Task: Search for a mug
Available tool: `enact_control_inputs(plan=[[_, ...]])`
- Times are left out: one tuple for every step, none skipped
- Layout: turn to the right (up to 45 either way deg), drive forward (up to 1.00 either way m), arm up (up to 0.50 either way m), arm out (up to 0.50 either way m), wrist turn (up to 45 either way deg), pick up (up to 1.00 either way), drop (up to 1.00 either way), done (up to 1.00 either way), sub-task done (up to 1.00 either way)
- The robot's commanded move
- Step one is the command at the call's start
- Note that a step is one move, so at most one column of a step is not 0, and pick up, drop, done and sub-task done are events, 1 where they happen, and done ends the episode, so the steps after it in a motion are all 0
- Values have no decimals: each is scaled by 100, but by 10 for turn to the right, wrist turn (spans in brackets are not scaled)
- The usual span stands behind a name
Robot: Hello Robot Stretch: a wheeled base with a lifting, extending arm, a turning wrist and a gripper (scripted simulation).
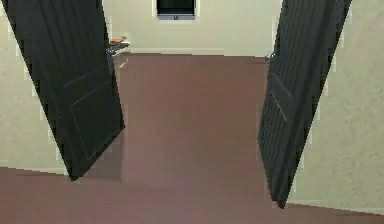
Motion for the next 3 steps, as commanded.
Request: enact_control_inputs(plan=[[0,90,0,0,0,0,0,0,0],[90,0,0,0,0,0,0,0,0],[0,100,0,0,0,0,0,0,0]])
